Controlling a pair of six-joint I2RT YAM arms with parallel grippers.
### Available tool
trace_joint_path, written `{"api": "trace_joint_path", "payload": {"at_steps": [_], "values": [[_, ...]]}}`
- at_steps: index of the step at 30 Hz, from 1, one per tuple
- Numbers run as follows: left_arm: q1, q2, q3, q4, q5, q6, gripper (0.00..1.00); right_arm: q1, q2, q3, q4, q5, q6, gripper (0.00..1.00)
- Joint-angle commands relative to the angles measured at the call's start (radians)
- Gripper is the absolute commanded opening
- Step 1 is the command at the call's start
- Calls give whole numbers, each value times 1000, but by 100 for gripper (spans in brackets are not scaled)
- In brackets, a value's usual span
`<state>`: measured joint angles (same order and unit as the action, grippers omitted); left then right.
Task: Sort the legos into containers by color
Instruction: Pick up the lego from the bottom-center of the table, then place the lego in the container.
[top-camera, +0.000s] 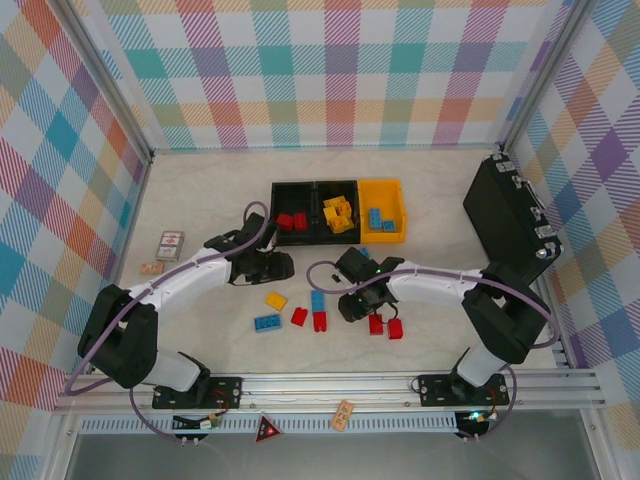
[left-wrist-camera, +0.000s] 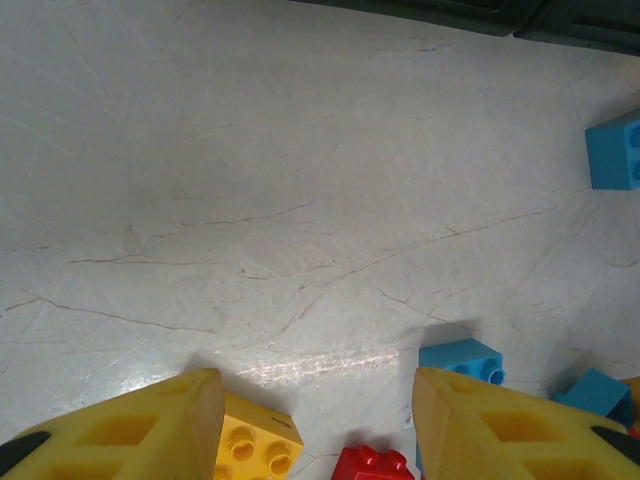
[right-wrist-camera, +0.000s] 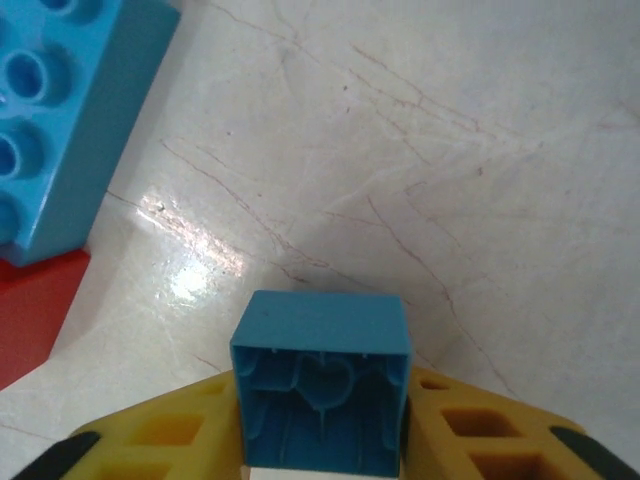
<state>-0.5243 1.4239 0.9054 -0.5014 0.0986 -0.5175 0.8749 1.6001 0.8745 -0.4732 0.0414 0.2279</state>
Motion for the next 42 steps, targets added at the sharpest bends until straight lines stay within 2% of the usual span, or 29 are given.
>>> {"api": "trace_joint_path", "payload": {"at_steps": [1,7,14,20,31,42], "values": [[-11,-20,-9,29,32,-20,52,6,-26,34,-26,38,-1,32],[-33,-7,12,64,60,-16,52,-26,-102,59,-47,43,28,31],[-82,26,64,129,84,-17,53,-166,-180,103,-82,-12,78,32],[-133,85,116,185,95,-39,53,-283,-162,187,-136,7,106,33],[-219,171,188,253,85,-58,53,-442,64,432,-186,52,132,35],[-232,156,168,241,58,-59,53,-478,336,730,-292,240,84,36]]}}
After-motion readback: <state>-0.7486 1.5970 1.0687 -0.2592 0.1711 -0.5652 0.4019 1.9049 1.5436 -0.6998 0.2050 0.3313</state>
